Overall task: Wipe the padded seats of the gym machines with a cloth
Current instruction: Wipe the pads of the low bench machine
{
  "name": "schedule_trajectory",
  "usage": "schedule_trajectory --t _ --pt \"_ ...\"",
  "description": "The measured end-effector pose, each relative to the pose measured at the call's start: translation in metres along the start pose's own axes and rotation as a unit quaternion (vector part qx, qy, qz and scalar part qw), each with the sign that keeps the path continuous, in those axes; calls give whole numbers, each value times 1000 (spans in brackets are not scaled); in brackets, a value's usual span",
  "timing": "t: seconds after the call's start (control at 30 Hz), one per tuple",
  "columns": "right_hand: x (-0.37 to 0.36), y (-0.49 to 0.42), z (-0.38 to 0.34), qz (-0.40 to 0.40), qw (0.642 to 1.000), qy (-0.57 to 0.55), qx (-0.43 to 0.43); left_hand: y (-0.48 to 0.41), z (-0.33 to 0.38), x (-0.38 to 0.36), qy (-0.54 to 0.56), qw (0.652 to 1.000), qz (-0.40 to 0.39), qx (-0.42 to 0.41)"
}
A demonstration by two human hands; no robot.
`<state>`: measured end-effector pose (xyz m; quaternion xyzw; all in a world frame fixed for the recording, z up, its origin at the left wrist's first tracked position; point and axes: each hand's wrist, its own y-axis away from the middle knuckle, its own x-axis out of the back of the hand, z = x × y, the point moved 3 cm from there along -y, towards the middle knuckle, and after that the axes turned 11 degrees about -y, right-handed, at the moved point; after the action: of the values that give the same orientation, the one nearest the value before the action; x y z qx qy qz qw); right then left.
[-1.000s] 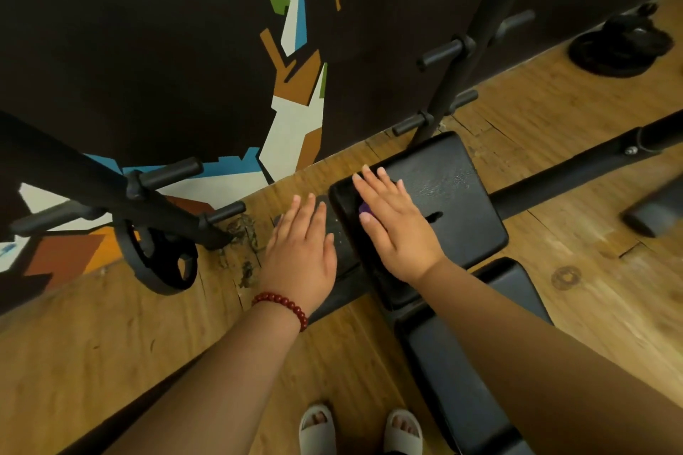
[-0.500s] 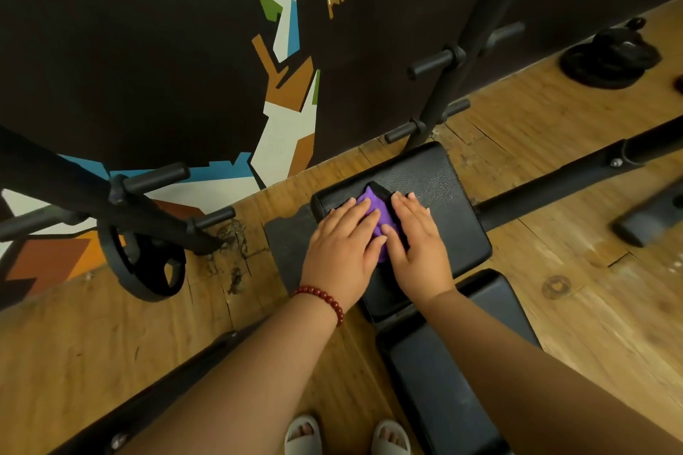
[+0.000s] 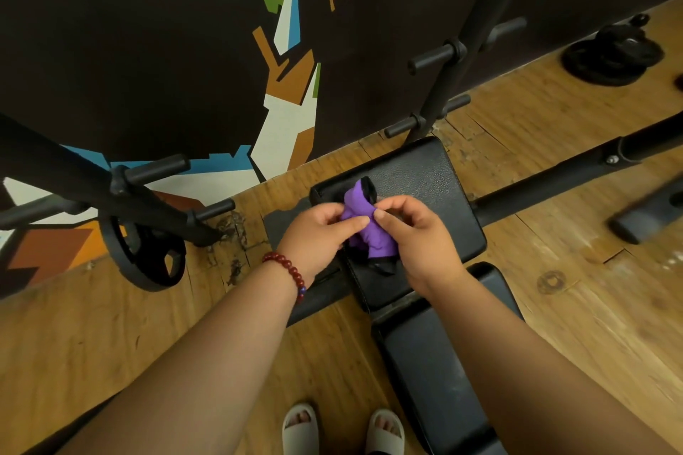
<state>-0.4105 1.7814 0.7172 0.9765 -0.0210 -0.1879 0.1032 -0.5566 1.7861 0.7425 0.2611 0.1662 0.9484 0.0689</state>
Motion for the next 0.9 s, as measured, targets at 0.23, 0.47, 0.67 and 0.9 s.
schedule_trajectory --t 0.23,0.47,0.67,0.9 --pt "-26 13 -7 -22 999 12 -20 18 -16 25 175 984 -9 36" --pt "-52 18 -9 22 998 -43 -47 27 -26 39 287 956 -41 42" --pt "-67 28 -11 42 999 -11 -14 38 -25 42 268 959 -79 39" --pt "-63 23 -15 72 981 169 66 26 -43 60 208 970 86 93"
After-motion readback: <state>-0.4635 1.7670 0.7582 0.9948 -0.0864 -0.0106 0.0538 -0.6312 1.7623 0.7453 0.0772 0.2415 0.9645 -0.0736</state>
